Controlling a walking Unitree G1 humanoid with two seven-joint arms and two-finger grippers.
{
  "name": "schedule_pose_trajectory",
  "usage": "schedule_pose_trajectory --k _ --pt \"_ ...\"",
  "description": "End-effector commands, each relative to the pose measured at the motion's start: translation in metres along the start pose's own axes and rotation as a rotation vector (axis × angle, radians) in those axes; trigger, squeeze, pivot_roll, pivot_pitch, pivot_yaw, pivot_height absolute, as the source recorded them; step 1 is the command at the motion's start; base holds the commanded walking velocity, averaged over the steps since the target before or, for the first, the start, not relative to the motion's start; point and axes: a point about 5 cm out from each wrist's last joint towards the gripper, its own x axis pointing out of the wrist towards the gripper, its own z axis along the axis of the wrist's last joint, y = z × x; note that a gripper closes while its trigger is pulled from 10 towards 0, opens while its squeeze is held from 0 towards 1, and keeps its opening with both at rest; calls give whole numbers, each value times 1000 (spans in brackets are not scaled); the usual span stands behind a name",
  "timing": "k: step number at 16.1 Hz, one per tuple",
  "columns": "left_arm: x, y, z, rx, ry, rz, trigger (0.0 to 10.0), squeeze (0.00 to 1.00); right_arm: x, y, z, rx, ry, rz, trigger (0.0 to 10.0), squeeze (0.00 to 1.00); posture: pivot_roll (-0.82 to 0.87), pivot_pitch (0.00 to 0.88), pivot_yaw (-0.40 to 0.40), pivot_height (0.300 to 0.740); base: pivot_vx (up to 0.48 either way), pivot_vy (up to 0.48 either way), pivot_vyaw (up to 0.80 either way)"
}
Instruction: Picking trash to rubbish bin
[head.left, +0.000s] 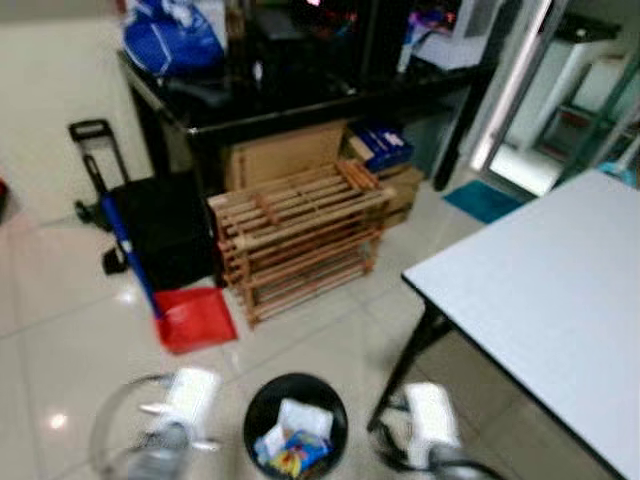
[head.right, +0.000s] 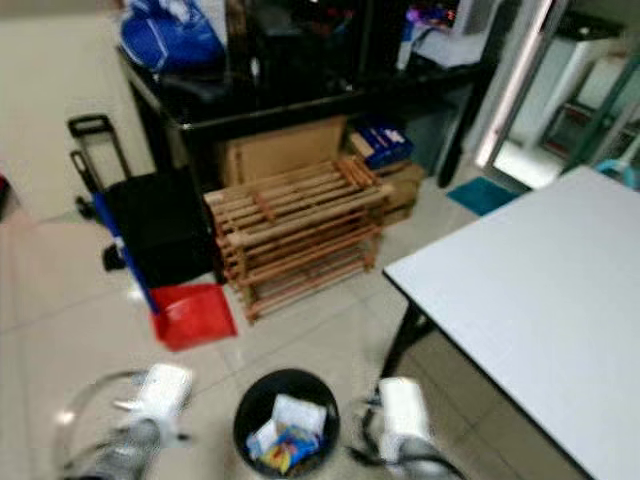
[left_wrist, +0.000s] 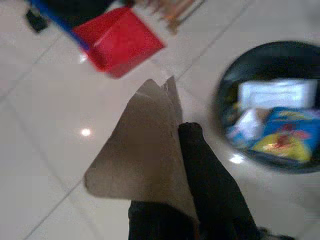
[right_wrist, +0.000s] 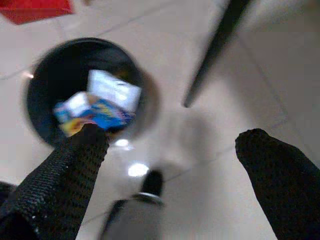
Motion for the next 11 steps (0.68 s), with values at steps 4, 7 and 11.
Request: schedule_pose_trajectory --k 4,7,11 --pt "-1 13 -3 3 5 29 10000 0 2 7 6 34 -20 12 10000 0 22 0 -63 740 328 0 0" --pt "0 11 -2 4 4 21 10000 0 2 6 7 40 -22 10 10000 0 16 0 -58 740 0 0 0" --pt "0 10 -1 0 4 18 10000 0 2 4 9 63 -27 -1 10000 0 10 17 -58 740 0 0 0"
